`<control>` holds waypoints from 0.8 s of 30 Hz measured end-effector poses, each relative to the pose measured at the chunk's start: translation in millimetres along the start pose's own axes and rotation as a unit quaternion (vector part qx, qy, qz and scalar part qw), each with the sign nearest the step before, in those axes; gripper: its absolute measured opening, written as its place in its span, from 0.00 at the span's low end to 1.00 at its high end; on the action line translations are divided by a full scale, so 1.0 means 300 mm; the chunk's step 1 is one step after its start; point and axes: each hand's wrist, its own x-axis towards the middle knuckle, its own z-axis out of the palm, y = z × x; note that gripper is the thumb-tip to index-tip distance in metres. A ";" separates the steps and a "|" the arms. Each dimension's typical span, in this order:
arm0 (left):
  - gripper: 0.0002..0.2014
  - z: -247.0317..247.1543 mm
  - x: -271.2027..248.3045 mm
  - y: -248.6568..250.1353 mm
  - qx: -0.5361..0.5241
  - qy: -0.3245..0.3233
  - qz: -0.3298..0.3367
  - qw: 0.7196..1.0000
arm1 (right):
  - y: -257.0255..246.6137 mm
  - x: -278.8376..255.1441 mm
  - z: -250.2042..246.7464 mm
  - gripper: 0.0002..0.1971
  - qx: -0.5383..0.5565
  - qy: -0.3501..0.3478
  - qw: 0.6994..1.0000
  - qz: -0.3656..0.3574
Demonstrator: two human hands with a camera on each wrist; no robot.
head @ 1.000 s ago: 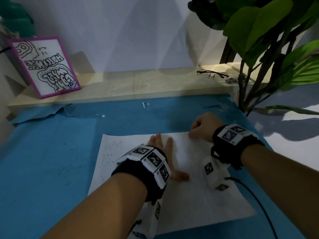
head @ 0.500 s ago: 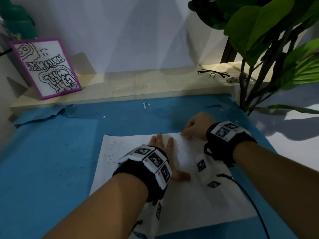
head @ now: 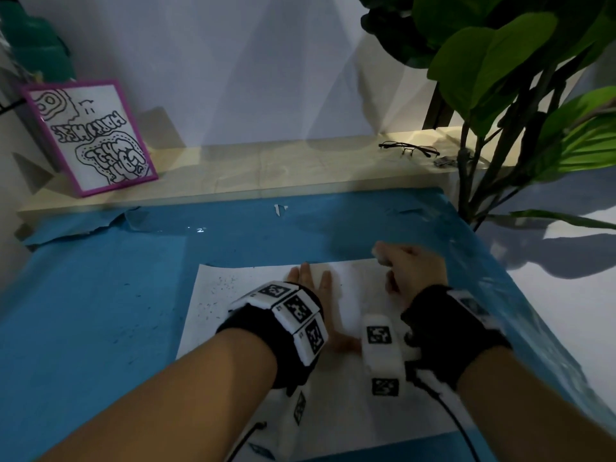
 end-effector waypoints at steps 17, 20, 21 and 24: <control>0.32 -0.144 0.186 0.072 0.039 0.073 0.057 0.995 | 0.106 -0.021 -0.023 0.07 0.231 0.052 0.971 0.001; 0.33 -0.133 0.102 0.175 0.020 -0.007 0.203 0.979 | 0.120 -0.014 -0.030 0.02 0.197 0.064 0.978 -0.002; 0.32 -0.134 0.101 0.155 0.010 -0.015 0.171 0.985 | 0.121 -0.014 -0.030 0.02 0.198 0.063 0.978 -0.001; 0.33 -0.163 0.146 0.041 -0.004 0.055 -0.010 0.998 | 0.111 -0.028 -0.025 0.02 0.187 0.052 0.981 -0.009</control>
